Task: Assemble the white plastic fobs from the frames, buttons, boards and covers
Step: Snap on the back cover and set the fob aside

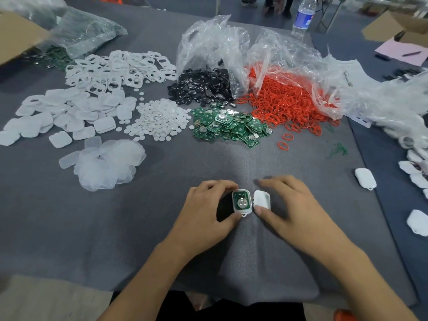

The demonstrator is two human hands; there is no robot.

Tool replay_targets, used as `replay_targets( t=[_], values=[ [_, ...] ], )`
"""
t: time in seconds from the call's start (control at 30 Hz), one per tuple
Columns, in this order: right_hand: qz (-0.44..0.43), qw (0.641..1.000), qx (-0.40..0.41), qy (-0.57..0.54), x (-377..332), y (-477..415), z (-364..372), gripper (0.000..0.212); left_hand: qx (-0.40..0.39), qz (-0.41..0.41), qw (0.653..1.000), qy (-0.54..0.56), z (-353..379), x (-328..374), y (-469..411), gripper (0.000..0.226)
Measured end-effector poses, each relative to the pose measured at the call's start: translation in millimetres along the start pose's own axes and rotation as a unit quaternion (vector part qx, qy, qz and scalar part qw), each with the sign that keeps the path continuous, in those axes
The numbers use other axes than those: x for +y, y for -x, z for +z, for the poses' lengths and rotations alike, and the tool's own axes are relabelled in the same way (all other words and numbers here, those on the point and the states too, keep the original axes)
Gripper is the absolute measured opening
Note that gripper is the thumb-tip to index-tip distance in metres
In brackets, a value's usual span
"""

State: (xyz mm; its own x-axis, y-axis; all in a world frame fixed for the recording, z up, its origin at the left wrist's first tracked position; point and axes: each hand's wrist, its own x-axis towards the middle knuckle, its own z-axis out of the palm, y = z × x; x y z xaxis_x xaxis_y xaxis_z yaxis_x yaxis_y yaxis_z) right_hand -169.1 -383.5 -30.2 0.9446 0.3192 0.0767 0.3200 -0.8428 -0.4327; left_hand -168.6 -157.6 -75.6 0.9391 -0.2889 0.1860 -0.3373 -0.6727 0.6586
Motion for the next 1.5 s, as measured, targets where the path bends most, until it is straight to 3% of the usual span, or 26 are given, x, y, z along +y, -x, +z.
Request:
replay_targets(
  t=[0.1, 0.2, 0.33, 0.43, 0.7, 1.0, 1.5],
  values=[
    [0.034, 0.996, -0.072, 0.03, 11, 2, -2, 0.058, 0.002, 0.0, 1.0, 0.0, 1, 0, 0, 0.048],
    [0.012, 0.998, -0.056, 0.005, 11, 2, 1, 0.051, 0.003, 0.0, 1.0, 0.001, 1, -1, 0, 0.049],
    [0.004, 0.998, -0.065, 0.004, 9, 0, 1, 0.063, 0.003, 0.001, 1.0, 0.003, 1, -1, 1, 0.048],
    [-0.025, 0.996, -0.086, 0.0, 6, -5, 0, 0.053, 0.002, 0.0, 1.0, 0.006, 1, -1, 1, 0.048],
    [-0.017, 0.998, -0.013, -0.059, -2, -7, -6, 0.043, 0.001, -0.005, 1.0, 0.009, 1, -2, 1, 0.052],
    [-0.053, 0.996, -0.058, -0.033, -22, -19, 5, 0.049, 0.001, -0.007, 1.0, 0.025, 0, 0, 1, 0.058],
    [-0.059, 0.996, -0.059, -0.028, -26, -28, 6, 0.048, -0.016, -0.018, 0.997, 0.069, -1, -5, 0, 0.057]
  ],
)
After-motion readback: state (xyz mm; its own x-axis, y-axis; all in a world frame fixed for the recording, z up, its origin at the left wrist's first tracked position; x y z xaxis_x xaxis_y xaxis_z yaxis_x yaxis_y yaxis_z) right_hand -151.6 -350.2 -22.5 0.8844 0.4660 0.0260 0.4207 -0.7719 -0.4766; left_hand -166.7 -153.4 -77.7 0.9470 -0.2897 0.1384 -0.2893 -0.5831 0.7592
